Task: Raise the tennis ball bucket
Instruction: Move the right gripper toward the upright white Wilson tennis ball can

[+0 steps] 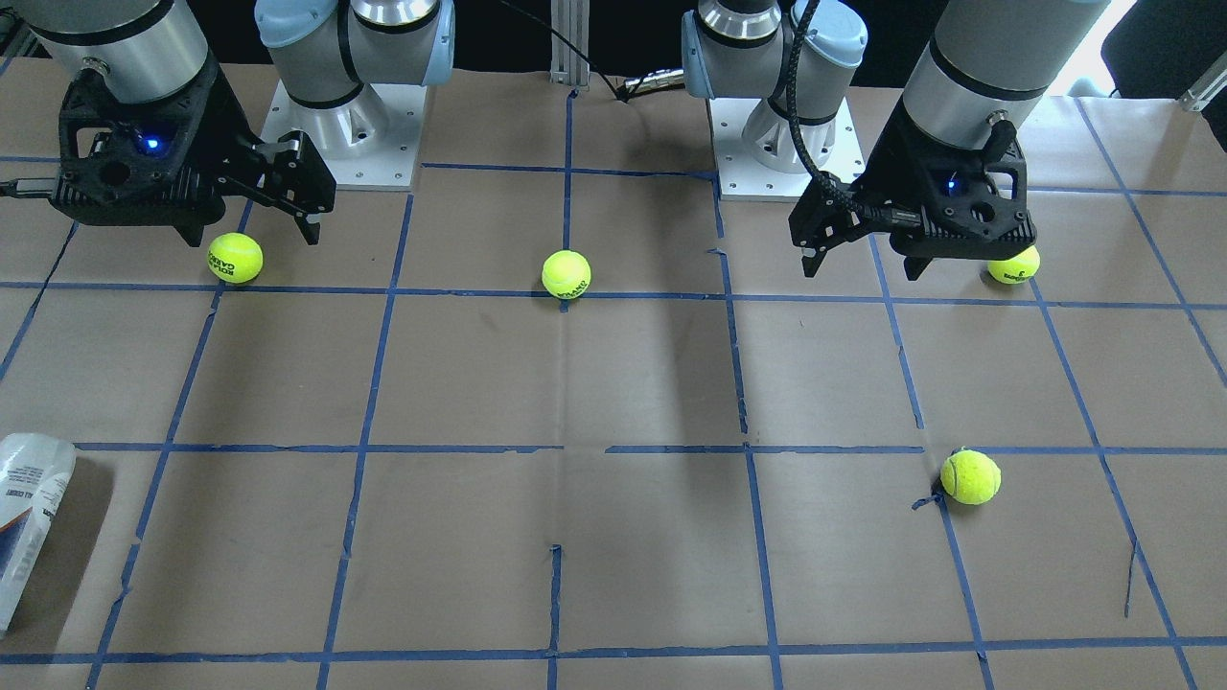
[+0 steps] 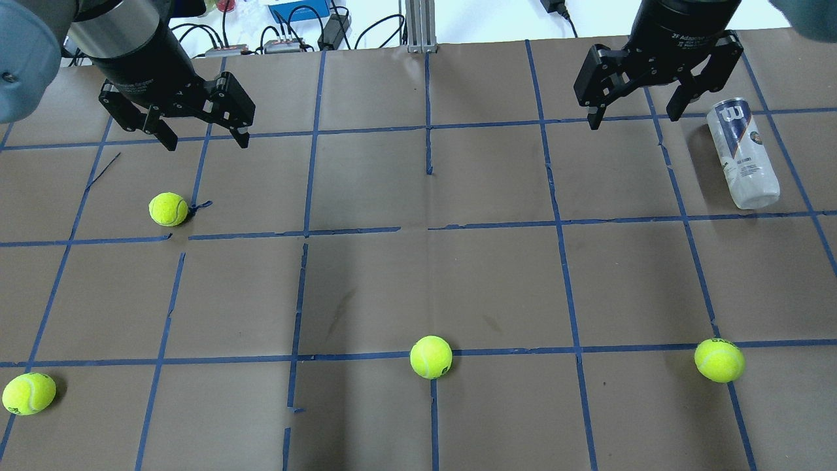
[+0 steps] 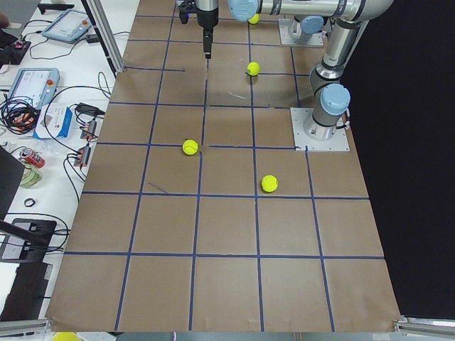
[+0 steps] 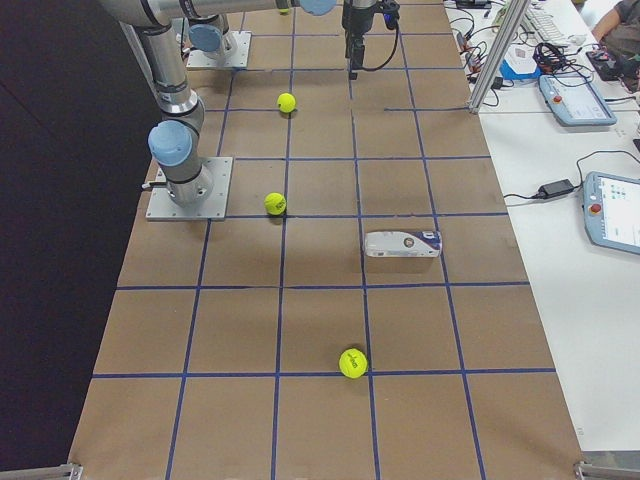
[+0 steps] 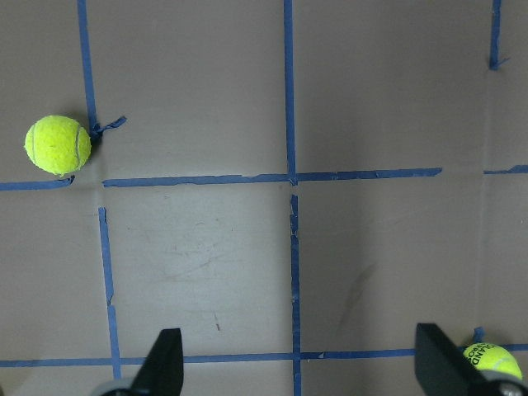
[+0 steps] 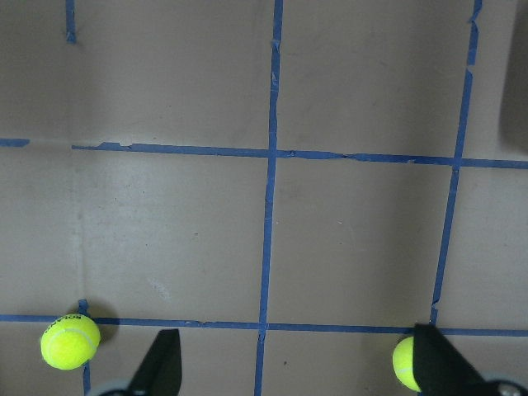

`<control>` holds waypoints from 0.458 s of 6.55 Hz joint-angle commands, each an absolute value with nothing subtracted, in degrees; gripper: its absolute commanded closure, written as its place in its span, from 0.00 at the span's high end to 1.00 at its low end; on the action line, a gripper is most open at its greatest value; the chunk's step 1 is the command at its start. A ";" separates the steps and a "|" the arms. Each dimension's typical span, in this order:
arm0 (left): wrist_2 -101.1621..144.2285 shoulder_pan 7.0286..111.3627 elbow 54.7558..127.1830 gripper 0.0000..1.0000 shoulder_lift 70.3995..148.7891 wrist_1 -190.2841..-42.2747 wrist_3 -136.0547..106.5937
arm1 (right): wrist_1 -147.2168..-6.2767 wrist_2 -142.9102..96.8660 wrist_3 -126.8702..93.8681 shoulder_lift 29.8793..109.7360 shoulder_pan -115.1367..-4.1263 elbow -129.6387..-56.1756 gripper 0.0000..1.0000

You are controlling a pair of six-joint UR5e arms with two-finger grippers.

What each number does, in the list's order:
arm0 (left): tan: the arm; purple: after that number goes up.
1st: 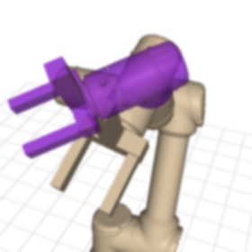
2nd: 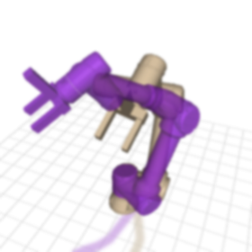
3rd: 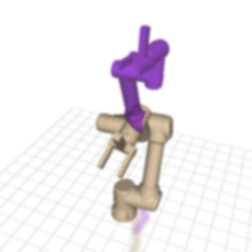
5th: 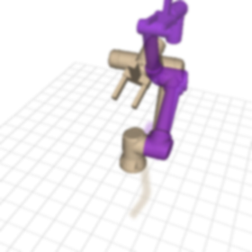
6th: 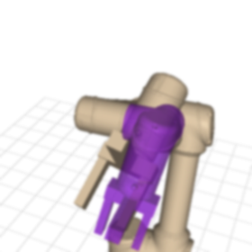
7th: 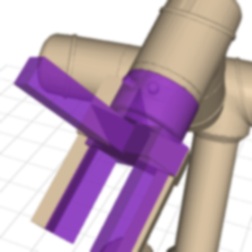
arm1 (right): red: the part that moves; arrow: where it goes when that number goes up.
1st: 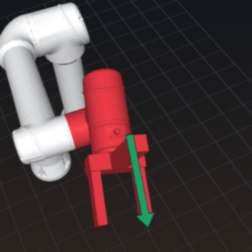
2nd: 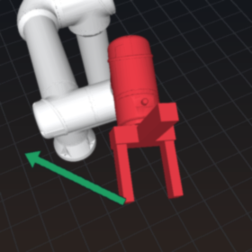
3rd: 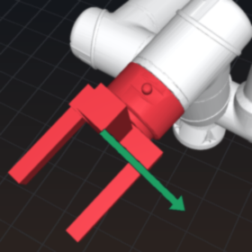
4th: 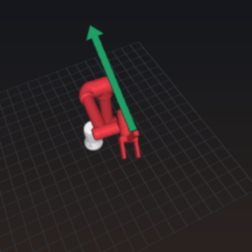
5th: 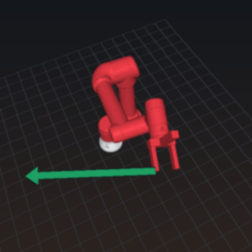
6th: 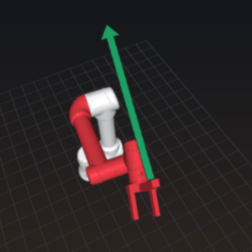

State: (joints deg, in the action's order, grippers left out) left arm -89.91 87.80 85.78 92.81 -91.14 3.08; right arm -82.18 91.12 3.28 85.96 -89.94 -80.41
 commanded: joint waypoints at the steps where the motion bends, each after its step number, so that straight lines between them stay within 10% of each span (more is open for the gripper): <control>1: -89.91 87.80 85.78 1.00 92.81 -91.14 3.08 | -82.96 90.79 3.17 85.87 -89.04 -80.07 1.00; 3: -89.91 87.80 85.78 1.00 92.81 -91.14 3.08 | -88.97 90.53 3.34 83.43 -85.45 -79.46 1.00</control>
